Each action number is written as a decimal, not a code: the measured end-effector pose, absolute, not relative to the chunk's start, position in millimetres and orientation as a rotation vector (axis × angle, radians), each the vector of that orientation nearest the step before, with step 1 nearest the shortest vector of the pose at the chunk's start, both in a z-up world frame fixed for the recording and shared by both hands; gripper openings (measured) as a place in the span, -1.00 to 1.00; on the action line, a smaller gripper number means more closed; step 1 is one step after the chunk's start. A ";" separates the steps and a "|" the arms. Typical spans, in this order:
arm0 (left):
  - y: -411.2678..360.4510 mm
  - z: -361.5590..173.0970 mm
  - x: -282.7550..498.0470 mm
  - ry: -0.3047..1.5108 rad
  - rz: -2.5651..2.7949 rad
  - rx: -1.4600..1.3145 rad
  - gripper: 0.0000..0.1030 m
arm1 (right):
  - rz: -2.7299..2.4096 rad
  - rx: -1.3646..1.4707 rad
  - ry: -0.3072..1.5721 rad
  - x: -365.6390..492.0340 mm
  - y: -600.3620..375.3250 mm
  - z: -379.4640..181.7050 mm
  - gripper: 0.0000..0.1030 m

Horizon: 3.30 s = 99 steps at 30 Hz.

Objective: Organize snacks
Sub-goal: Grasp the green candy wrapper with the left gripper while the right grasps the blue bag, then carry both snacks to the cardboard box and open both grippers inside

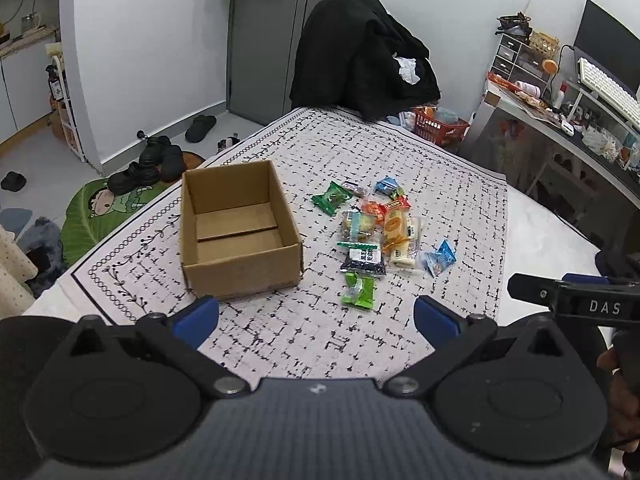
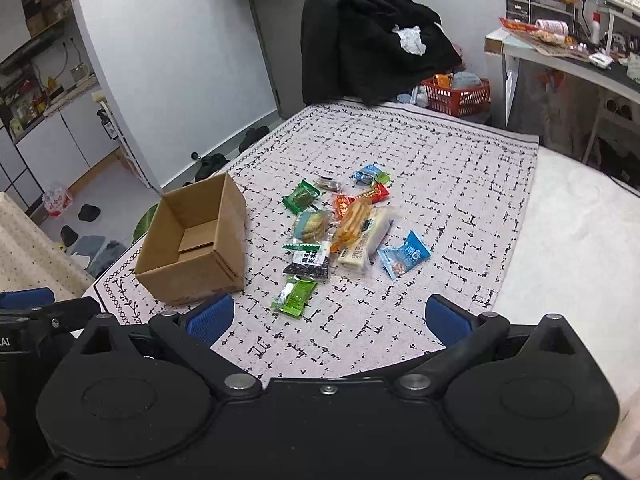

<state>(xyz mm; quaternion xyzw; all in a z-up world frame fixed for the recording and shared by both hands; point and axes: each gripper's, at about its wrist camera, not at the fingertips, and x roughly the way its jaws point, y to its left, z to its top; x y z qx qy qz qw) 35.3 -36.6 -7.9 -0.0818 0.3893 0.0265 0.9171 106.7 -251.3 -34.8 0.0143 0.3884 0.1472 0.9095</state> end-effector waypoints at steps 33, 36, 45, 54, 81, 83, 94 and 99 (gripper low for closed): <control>-73.8 -72.9 132.1 0.867 0.071 -0.241 0.99 | 0.268 0.197 0.943 216.4 -302.1 -105.8 0.93; -76.2 -85.9 140.4 0.888 0.069 -0.259 0.96 | 0.261 0.223 0.944 223.9 -302.8 -112.6 0.91; -87.0 -115.1 172.0 0.936 0.078 -0.273 0.82 | 0.236 0.338 1.001 251.7 -313.4 -143.0 0.47; -100.6 -150.1 203.0 1.014 0.062 -0.263 0.51 | 0.193 0.443 1.028 275.5 -324.4 -168.1 0.17; -102.7 -208.8 240.1 1.128 0.052 -0.290 -0.28 | 0.121 0.527 1.087 319.3 -320.4 -215.8 -0.30; -104.4 -205.4 237.6 1.115 0.045 -0.285 -0.36 | 0.134 0.536 1.079 318.1 -320.6 -214.4 -0.34; -103.4 -169.6 216.9 1.018 0.006 -0.300 -0.46 | 0.137 0.478 0.985 292.5 -319.0 -177.0 -0.37; -96.8 -149.4 205.9 0.968 -0.002 -0.315 -0.46 | 0.156 0.478 0.958 279.0 -310.0 -160.8 -0.37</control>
